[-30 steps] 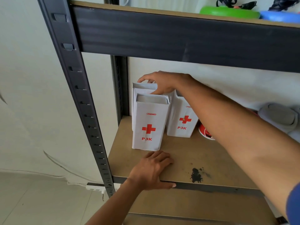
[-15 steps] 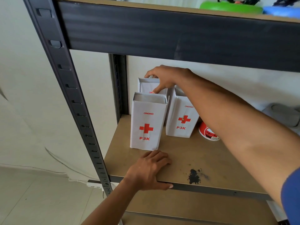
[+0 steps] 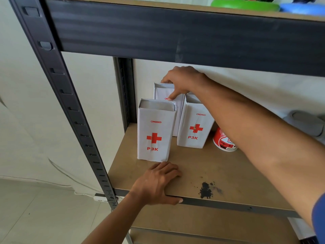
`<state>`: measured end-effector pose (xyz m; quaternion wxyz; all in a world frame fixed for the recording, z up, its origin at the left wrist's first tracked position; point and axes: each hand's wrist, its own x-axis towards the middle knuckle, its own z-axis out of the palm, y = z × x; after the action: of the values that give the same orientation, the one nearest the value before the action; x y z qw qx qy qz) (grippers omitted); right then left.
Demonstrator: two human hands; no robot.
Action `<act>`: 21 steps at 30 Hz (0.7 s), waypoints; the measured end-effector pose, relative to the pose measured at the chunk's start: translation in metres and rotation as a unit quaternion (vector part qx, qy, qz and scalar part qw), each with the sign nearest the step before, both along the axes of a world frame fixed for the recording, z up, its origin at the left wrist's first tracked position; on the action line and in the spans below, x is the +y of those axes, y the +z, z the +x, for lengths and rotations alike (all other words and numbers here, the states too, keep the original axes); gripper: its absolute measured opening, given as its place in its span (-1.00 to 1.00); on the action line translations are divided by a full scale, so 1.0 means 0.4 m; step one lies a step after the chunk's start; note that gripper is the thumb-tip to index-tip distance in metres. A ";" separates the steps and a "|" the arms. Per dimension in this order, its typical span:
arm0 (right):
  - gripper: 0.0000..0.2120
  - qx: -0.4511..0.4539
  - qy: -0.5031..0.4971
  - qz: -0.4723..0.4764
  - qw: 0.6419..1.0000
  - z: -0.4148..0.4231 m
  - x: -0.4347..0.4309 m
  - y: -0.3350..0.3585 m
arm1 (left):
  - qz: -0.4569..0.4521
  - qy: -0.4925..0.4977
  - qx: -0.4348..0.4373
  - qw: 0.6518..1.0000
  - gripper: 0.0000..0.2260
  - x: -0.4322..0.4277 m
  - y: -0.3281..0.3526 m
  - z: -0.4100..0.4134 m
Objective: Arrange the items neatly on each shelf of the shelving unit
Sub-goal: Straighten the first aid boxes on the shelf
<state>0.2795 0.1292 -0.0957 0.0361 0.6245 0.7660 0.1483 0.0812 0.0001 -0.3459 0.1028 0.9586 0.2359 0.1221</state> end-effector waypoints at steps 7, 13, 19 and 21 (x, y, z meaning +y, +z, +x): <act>-0.38 0.197 -0.021 0.080 0.977 0.029 -0.080 -0.004 | 0.014 -0.003 -0.012 1.000 -0.29 -0.003 -0.003 -0.002; -0.87 0.420 0.048 0.454 0.784 0.049 -0.351 -0.191 | 0.048 0.075 -0.197 0.976 -0.53 -0.027 0.002 -0.011; -0.85 0.451 -0.040 0.282 0.846 0.057 -0.553 -0.526 | -0.060 0.296 -0.416 0.857 -0.22 -0.018 0.031 0.009; -0.72 0.399 -0.099 0.202 0.889 0.071 -0.579 -0.595 | -0.098 0.308 -0.422 0.847 -0.06 0.003 0.038 0.014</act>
<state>0.3079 -0.1025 -0.3337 -0.3845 0.6974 0.6038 0.0338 0.0870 0.0014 -0.3309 0.2431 0.6777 0.4638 0.5163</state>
